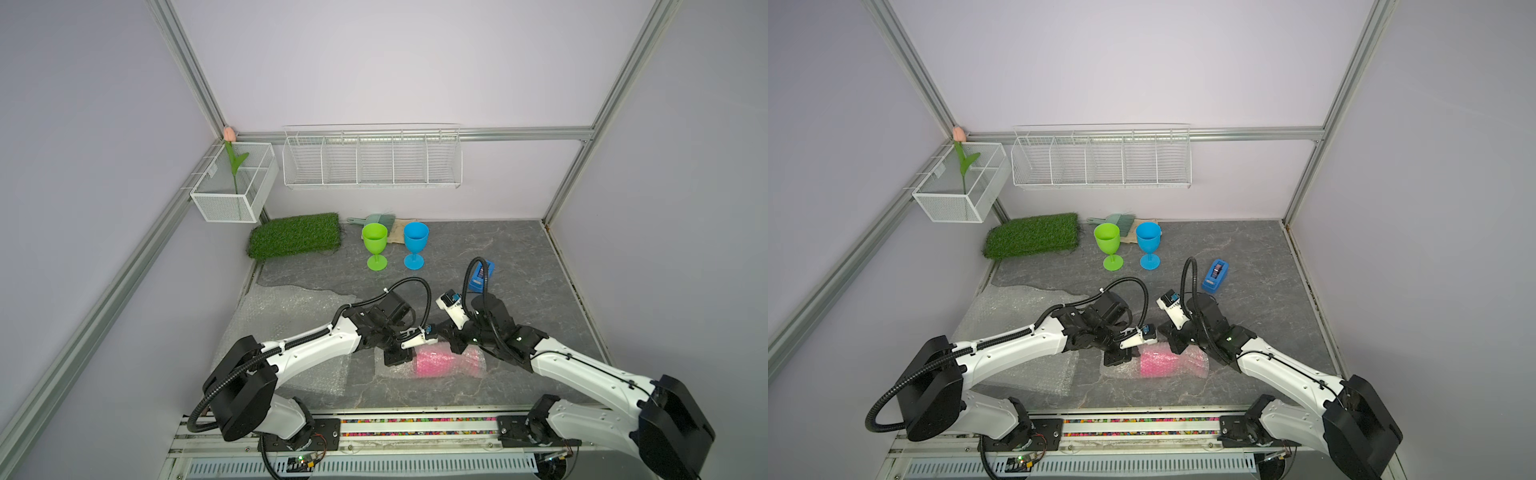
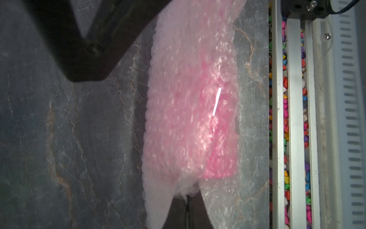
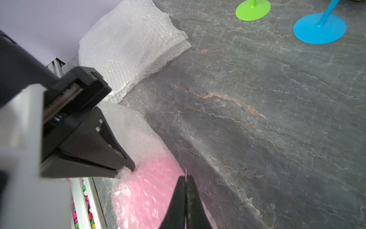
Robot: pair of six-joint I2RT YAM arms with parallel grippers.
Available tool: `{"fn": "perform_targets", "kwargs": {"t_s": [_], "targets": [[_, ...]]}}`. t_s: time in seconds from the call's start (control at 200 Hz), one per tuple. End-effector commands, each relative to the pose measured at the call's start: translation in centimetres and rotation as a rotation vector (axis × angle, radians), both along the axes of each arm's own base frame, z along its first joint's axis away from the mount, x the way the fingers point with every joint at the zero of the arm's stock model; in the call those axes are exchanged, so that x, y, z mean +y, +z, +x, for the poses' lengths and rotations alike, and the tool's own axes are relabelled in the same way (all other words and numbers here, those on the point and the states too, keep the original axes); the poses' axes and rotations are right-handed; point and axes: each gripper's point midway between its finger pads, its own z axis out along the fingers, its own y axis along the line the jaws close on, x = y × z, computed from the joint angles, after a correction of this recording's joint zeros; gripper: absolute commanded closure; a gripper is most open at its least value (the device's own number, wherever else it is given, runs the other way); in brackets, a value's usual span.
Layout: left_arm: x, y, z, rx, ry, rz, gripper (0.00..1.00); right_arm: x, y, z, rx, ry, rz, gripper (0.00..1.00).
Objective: Wrap wine glasses in bubble wrap
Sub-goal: Stick the tape on the bubble wrap.
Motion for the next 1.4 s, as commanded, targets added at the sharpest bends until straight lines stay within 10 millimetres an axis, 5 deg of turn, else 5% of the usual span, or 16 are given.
{"fn": "perform_targets", "kwargs": {"t_s": [0.0,0.44,0.64,0.79,0.885,1.03,1.255,1.399], "targets": [[0.6,-0.4,-0.3,-0.035,-0.02,0.031,0.99,-0.3,-0.6,0.3,0.012,-0.003,-0.029,0.93],[0.9,-1.1,-0.7,-0.08,-0.027,0.075,1.0,-2.9,-6.6,-0.6,0.26,-0.087,-0.202,0.92],[1.1,-1.3,-0.7,-0.085,-0.024,0.088,1.0,-4.5,-8.3,-1.1,0.377,-0.188,-0.296,0.63],[1.2,-1.4,-0.7,-0.087,-0.022,0.092,1.0,-8.0,-8.8,-1.3,0.456,-0.386,-0.444,0.53],[1.2,-1.5,-0.7,-0.086,-0.021,0.097,1.0,-10.9,-7.7,-1.0,0.426,-0.513,-0.544,0.48],[1.2,-1.4,-0.8,-0.09,-0.023,0.096,1.0,-13.3,-3.3,0.0,0.282,-0.591,-0.568,0.37],[0.9,-1.2,-0.8,-0.094,-0.022,0.064,1.0,-7.7,2.9,-1.4,0.049,-0.109,-0.363,0.26],[0.9,-1.0,-0.8,-0.098,-0.002,0.042,1.0,-5.9,4.1,-4.1,-0.111,0.176,-0.355,0.23]]}}
